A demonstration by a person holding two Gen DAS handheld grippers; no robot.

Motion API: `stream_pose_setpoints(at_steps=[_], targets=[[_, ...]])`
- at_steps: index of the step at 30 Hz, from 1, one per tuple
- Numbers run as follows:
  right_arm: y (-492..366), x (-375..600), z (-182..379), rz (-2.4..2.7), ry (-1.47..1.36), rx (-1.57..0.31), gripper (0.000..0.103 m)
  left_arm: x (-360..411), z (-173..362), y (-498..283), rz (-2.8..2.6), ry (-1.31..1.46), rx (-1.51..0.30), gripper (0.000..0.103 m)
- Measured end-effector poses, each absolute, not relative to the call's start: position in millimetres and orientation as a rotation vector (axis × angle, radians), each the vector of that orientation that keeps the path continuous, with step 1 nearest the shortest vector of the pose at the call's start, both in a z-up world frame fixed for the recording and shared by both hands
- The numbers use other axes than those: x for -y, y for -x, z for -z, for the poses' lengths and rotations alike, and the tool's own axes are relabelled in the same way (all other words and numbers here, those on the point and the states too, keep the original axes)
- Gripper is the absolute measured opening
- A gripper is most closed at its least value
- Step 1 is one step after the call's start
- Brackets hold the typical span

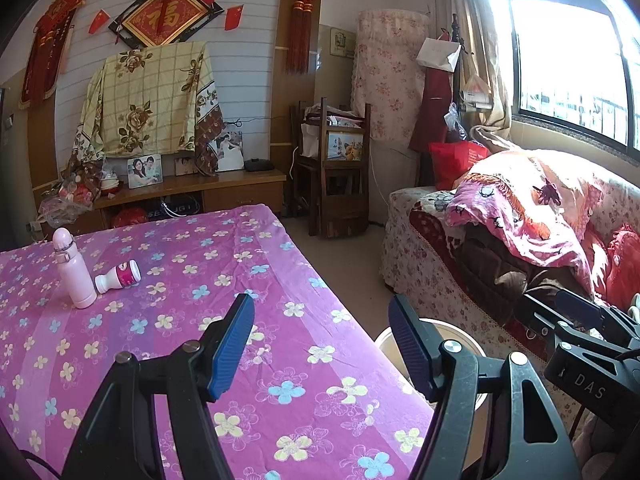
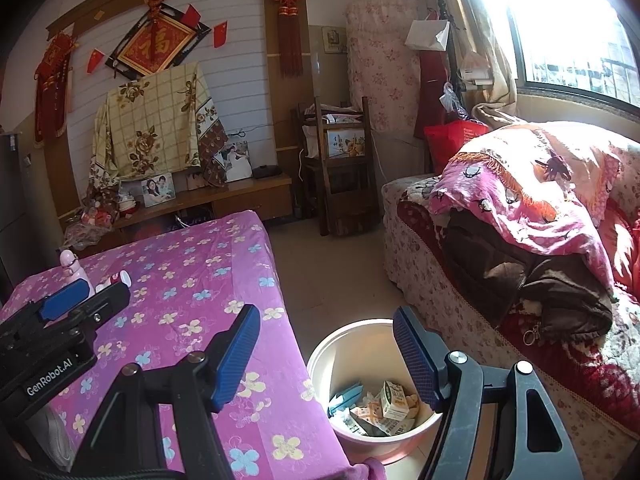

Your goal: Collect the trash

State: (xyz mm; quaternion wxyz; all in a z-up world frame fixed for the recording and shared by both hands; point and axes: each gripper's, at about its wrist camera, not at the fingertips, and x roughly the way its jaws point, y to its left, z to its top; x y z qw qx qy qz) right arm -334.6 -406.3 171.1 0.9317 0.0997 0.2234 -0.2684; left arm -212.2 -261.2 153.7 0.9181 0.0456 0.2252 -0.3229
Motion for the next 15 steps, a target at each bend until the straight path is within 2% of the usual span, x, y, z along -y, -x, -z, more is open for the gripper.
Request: stream_pose_setpoints(at_steps=[15], targets=[[331.1,406.0,-168.1,0.542,-0.202,-0.471,0.073,260.0,-149.9,212.3,0.659,-0.104,-0.468,0.070]])
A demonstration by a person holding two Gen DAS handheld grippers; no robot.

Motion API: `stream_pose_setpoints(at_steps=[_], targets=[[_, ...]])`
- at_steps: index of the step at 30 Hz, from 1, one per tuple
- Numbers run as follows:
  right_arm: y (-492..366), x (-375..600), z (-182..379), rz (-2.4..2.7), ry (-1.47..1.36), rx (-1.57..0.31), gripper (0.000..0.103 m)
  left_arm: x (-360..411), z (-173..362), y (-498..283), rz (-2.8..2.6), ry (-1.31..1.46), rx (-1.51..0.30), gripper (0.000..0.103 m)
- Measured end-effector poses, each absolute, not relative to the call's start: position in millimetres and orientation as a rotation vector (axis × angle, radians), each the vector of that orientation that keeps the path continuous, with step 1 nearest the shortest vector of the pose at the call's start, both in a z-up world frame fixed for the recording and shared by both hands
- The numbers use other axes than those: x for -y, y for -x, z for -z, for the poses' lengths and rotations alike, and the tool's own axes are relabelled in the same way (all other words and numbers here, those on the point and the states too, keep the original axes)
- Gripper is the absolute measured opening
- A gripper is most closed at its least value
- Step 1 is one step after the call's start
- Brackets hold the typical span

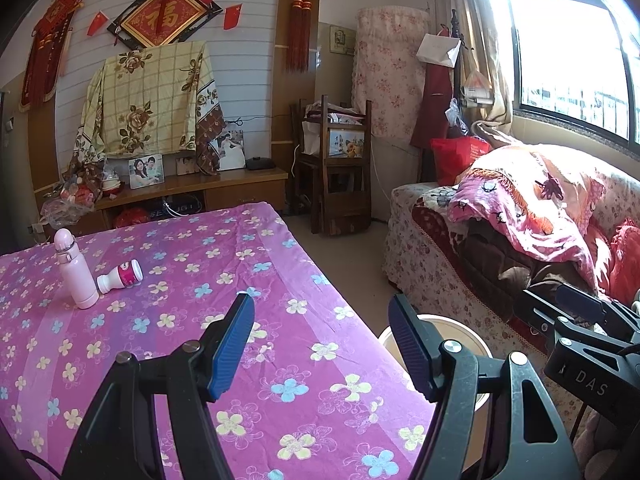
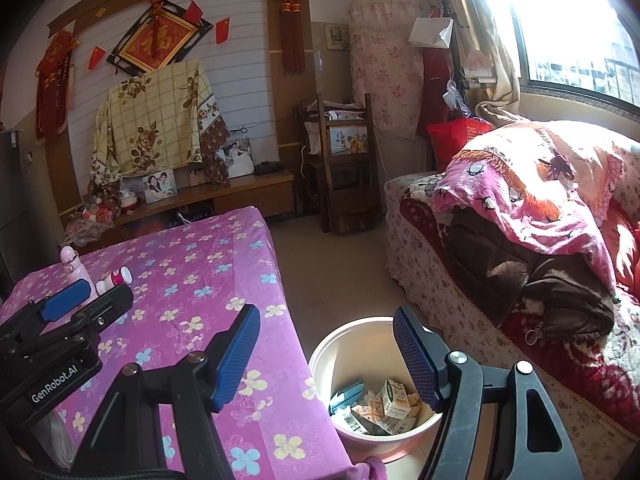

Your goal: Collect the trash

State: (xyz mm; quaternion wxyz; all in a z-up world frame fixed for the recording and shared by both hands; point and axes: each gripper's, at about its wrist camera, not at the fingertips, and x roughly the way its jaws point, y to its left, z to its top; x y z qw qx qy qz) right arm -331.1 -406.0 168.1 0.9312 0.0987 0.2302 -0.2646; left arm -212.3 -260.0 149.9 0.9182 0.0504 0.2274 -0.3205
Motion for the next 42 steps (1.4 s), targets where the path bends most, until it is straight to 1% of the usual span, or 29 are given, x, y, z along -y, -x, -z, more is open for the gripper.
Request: stream_pose_setpoints(at_steps=[42], targets=[[327.7,407.4,-157.8,0.537,-0.208,-0.494,0.073,259.5,-141.8,210.4,0.668,-0.111,-0.483,0.070]])
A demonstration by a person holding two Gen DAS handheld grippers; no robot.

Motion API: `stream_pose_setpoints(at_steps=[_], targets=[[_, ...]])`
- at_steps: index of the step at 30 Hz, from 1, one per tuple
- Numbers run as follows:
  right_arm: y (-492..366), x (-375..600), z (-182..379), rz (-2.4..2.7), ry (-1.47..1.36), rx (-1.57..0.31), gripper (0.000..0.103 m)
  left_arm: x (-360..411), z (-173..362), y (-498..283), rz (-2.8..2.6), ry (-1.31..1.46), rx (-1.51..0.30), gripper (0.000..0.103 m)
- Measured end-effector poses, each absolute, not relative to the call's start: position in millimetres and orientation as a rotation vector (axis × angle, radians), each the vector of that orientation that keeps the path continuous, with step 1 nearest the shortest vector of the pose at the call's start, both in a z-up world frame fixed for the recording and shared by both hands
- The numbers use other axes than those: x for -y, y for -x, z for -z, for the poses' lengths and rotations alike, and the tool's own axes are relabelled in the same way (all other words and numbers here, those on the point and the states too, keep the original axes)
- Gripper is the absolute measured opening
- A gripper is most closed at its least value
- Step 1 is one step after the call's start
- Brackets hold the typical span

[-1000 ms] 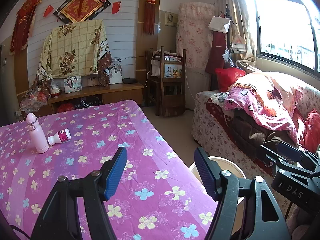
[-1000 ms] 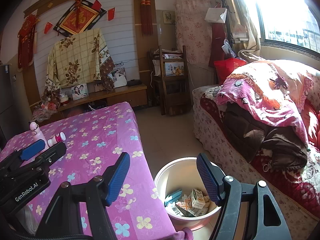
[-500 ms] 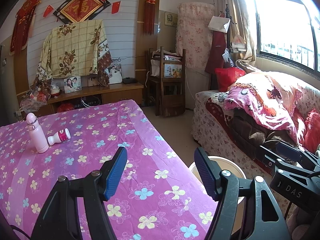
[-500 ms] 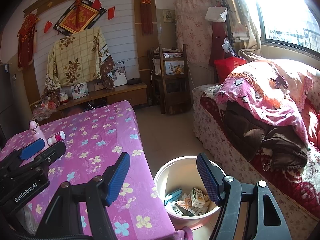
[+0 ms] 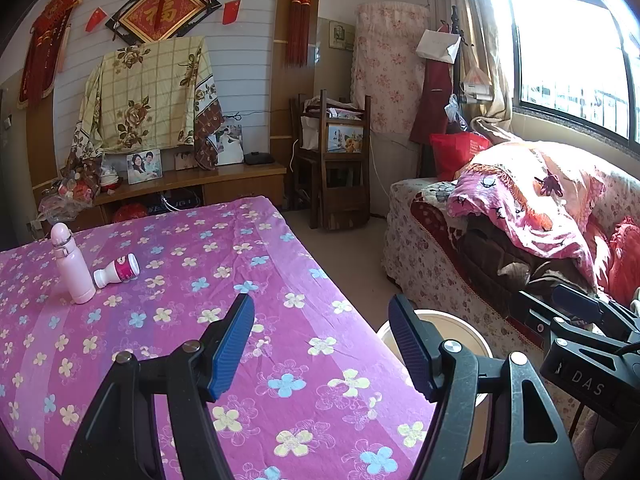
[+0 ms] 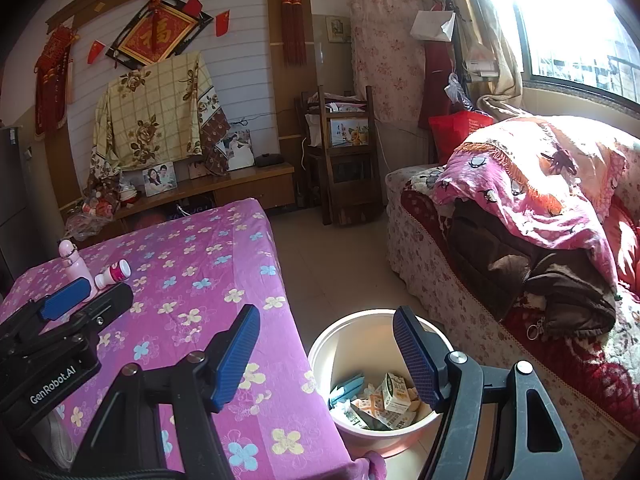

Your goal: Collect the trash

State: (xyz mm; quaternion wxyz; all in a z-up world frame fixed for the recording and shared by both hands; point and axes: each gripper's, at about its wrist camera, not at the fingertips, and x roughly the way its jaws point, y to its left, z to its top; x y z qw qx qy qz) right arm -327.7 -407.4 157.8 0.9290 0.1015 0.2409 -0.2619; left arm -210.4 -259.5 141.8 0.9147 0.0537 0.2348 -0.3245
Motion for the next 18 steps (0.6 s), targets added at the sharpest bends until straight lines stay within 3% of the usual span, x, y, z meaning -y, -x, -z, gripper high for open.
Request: stream_pose_setpoints(at_steps=[18], targets=[[326.0,409.8,-150.0,0.536,-0.209,-0.509,0.073,263.9,-136.9,211.5,0.677,-0.117,-0.490,0.070]])
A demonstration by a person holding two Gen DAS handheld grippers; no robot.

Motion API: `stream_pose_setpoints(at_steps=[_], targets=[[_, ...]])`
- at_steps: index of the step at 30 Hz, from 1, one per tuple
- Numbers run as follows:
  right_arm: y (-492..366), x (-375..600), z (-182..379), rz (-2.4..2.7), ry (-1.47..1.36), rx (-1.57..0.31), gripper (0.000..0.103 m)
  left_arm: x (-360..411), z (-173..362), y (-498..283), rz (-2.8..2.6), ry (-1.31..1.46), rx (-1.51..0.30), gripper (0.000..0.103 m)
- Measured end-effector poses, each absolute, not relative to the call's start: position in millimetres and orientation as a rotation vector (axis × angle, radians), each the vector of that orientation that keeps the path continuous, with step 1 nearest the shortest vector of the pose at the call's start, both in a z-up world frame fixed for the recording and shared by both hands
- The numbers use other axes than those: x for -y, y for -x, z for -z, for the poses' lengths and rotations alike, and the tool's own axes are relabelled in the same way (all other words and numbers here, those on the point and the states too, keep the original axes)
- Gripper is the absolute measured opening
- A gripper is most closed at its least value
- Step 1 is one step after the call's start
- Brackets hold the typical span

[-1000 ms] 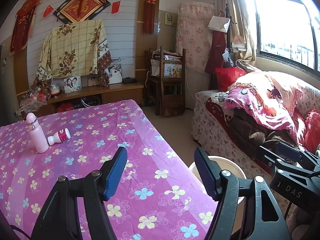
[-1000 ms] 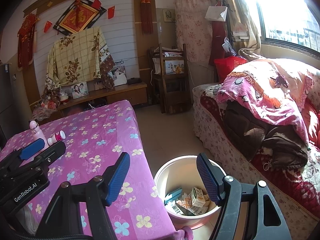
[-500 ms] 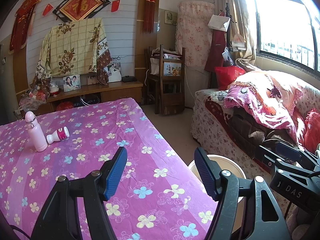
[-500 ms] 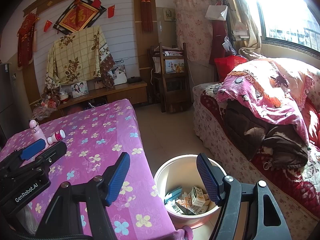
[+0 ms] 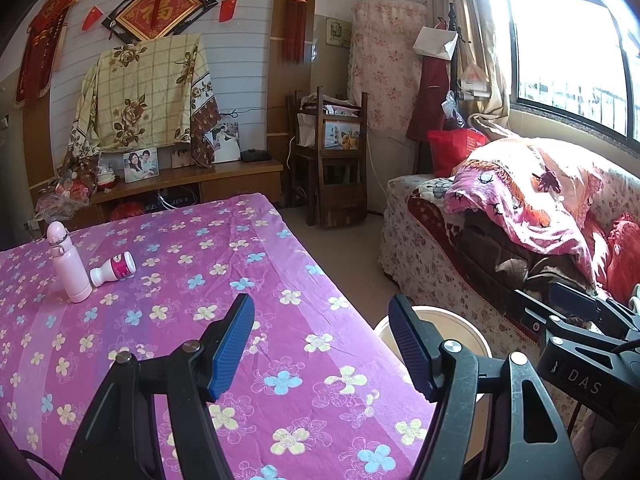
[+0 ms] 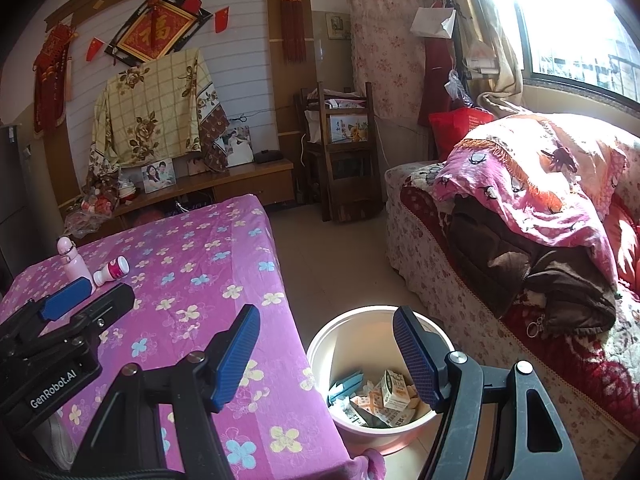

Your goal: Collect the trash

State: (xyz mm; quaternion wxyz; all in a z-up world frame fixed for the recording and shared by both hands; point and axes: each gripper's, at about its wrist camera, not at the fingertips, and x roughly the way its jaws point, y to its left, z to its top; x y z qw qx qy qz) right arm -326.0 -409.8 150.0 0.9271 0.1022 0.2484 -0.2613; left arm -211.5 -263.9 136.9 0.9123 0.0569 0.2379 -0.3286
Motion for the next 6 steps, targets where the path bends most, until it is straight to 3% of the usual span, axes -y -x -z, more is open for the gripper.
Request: stream_pose_setpoints(at_steps=[6], targets=[[326.2,409.7,-149.7,0.536,-0.207,-0.512,0.073,262.3,-134.3,208.9,0.679,-0.120,-0.492,0.070]])
